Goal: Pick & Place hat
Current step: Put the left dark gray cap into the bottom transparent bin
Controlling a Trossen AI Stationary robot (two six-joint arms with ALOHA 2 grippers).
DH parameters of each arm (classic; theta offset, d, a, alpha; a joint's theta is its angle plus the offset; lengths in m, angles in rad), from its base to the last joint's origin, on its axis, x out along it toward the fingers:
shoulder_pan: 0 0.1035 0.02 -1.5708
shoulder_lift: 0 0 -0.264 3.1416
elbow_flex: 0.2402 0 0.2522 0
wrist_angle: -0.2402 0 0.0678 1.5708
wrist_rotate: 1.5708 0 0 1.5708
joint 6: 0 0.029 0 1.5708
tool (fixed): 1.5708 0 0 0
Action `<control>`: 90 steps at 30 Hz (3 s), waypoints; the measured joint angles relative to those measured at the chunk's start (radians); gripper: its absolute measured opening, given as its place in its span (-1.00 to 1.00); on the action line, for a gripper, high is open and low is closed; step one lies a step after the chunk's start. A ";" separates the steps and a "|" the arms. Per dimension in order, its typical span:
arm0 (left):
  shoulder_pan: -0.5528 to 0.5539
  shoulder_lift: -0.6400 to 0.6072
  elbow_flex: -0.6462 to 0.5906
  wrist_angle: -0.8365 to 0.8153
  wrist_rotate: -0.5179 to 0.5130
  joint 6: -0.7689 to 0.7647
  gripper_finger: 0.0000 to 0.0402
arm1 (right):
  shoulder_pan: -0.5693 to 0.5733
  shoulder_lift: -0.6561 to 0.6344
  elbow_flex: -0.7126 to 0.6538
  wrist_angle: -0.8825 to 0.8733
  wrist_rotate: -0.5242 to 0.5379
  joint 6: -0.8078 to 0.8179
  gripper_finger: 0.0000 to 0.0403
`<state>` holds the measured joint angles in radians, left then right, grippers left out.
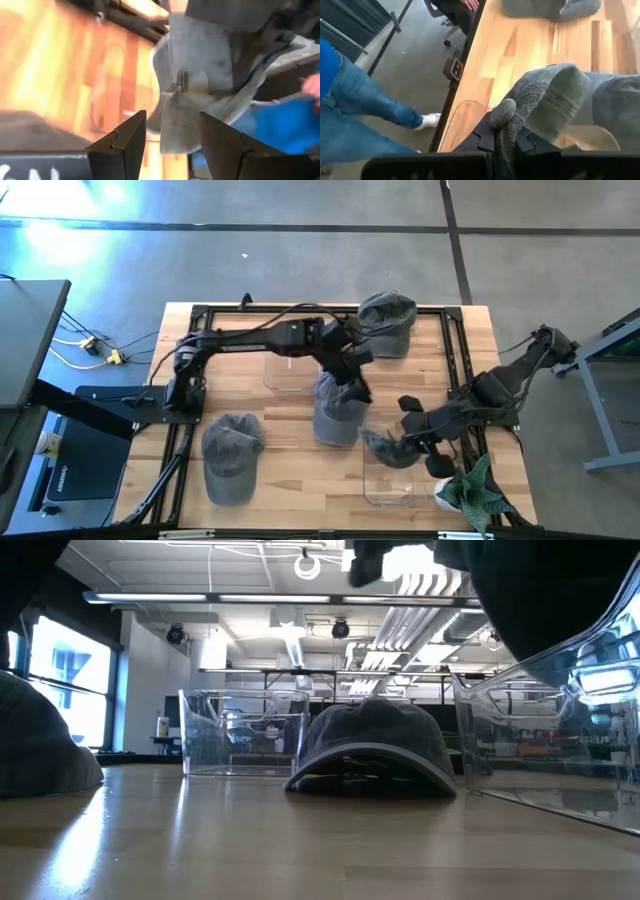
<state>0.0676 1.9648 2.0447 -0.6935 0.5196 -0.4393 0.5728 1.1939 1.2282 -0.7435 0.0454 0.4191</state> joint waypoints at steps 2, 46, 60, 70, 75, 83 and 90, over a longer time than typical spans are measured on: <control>-0.017 -0.018 0.010 0.015 -0.090 0.021 -0.15 | 0.000 0.005 0.000 0.016 0.015 0.000 -0.98; -0.291 -0.132 0.004 -0.111 -0.508 0.015 -0.14 | 0.061 0.012 -0.326 0.264 0.138 -0.251 -0.84; -0.283 -0.056 0.002 -0.035 -0.383 -0.010 -0.14 | 0.049 -0.133 -0.326 0.230 0.089 -0.077 0.05; -0.225 0.051 0.010 0.020 -0.298 0.197 -0.14 | 0.066 -0.271 -0.324 -0.035 0.006 0.286 0.16; -0.224 0.118 0.009 0.053 -0.284 0.268 -0.14 | 0.091 -0.268 -0.326 -0.115 0.058 0.305 0.07; -0.225 0.165 0.006 0.085 -0.218 0.312 -0.15 | 0.091 -0.241 -0.326 -0.134 0.052 0.231 -0.09; -0.224 0.162 0.006 0.119 -0.215 0.276 -0.15 | 0.090 -0.234 -0.327 -0.147 0.054 0.227 -0.20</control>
<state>-0.1566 2.1268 2.0506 -0.5749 0.3046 -0.1633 0.6628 0.9599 0.9016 -0.8910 0.0994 0.6460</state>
